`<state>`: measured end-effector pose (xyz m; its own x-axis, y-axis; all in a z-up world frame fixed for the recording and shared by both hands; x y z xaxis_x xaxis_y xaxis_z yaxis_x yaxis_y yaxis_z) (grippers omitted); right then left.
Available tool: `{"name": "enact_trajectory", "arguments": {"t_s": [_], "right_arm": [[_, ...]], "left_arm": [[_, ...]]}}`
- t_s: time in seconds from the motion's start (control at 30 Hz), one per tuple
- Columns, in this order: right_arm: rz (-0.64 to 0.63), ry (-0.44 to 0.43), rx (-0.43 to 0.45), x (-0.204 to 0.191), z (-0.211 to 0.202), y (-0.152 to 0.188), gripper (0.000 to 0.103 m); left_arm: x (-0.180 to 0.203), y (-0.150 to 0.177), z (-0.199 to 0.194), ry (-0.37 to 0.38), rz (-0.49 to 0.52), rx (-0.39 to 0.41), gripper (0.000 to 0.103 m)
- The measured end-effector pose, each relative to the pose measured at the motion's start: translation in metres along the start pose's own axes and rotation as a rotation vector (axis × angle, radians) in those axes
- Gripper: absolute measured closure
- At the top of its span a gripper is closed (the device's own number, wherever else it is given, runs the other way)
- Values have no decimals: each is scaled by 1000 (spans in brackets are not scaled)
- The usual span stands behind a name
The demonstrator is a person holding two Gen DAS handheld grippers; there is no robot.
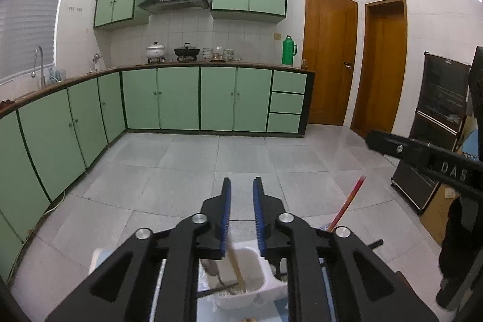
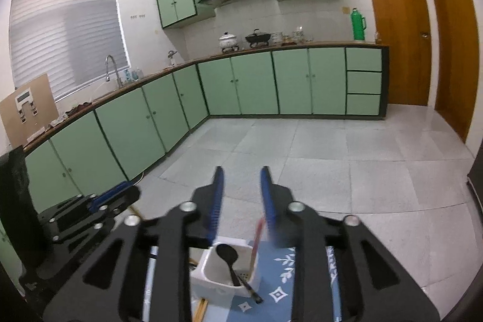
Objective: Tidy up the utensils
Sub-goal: 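Open both grippers to release the chopsticks into the holder, then pull both tools back from the holder over the remaining chopsticks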
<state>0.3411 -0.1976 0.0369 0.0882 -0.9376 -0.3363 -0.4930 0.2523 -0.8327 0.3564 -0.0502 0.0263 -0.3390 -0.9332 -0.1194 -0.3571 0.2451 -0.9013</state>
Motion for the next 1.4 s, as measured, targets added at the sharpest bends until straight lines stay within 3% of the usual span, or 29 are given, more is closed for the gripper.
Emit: {"name": "enact_trajectory", "arguments": {"t_s": [0.1, 0.23, 0.37, 0.63, 0.97, 1.4], "right_arm": [[14, 5, 24, 6, -19, -1, 61], [7, 20, 59, 12, -53, 9, 44], [-16, 25, 78, 15, -91, 41, 30], [-26, 53, 18, 18, -131, 143, 16], [-5, 85, -124, -4, -118, 244, 12], [-23, 137, -307, -10, -82, 338, 13]], "left_arm": [[-1, 2, -22, 2, -13, 13, 81], [-2, 14, -63, -20, -22, 43, 54], [1, 38, -101, -40, -20, 58, 38], [10, 132, -145, -71, -64, -39, 33], [18, 230, -137, -81, -87, -230, 33], [25, 296, -125, -81, -64, -378, 33]]}}
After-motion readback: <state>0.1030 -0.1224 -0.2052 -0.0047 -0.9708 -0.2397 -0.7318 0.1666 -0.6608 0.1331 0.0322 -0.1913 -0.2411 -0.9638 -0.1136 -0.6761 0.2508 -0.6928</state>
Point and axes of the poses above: each gripper's, at about its wrist camera, not at the fingertips, and z roughly the way its jaws point, x to its right, y to its underside, the point moved 4 cm from there along z, roughly the way its jaws point, and after that the axes turned 11 degrees about z, right-handed, at the moved point
